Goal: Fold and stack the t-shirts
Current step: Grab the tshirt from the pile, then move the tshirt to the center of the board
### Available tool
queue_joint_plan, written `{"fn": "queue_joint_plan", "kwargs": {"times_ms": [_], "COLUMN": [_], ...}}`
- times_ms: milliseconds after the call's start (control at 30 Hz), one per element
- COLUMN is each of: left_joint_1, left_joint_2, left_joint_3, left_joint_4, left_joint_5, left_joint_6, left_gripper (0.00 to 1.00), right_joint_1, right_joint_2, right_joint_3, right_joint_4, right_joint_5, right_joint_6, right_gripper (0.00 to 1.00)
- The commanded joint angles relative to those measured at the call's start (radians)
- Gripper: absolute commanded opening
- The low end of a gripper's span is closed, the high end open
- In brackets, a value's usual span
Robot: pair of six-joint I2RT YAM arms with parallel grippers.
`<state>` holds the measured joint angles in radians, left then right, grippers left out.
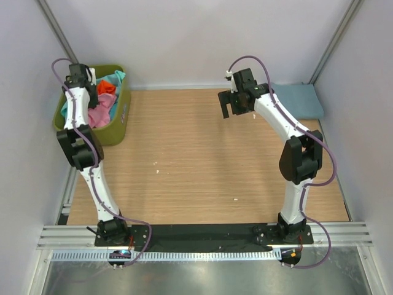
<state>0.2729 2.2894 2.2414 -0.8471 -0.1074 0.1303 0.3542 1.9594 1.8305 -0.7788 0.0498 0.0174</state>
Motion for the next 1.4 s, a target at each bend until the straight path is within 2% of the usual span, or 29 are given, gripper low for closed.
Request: {"fn": "queue_joint_plan", "kwargs": {"times_ms": [0,200,267,300,500,600,767,1033,1367], "left_joint_1": [-0.037,-0.13,-0.161,-0.164,-0.213,-0.297,-0.468,-0.727,-0.949], "left_joint_2": [-0.232,-0.489,-0.55,-0.589,-0.662,-0.706,-0.706,-0.573,-0.449], "left_joint_3": [0.03,0.047,0.021,0.021,-0.001,-0.073,-0.126,-0.005,-0.006], "left_joint_4": [0.008,0.058,0.091,0.115,0.123,0.125,0.1,0.097,0.094], "left_joint_5": [0.104,0.265,0.31,0.39,0.624,0.666,0.69,0.649,0.66], "left_joint_6": [-0.031,-0.084,-0.107,-0.125,-0.274,-0.262,-0.239,-0.198,-0.213], "left_gripper": [0.0,0.0,0.0,0.0,0.0,0.0,0.0,0.0,0.0], "right_joint_1": [0.005,0.006,0.006,0.006,0.006,0.006,0.002,-0.082,-0.222], "right_joint_2": [-0.045,-0.082,-0.09,-0.103,-0.157,-0.189,-0.215,-0.248,-0.306], "right_joint_3": [0.056,0.07,0.058,0.052,0.006,-0.014,-0.054,-0.068,-0.119], "right_joint_4": [0.05,0.079,0.076,0.076,0.084,0.093,0.111,0.101,0.092], "right_joint_5": [0.027,0.185,0.194,0.194,0.205,0.237,0.263,0.237,0.188], "right_joint_6": [-0.089,-0.189,-0.2,-0.2,-0.18,-0.195,-0.2,-0.148,-0.119], "right_gripper": [1.0,1.0,1.0,1.0,1.0,1.0,1.0,1.0,1.0]}}
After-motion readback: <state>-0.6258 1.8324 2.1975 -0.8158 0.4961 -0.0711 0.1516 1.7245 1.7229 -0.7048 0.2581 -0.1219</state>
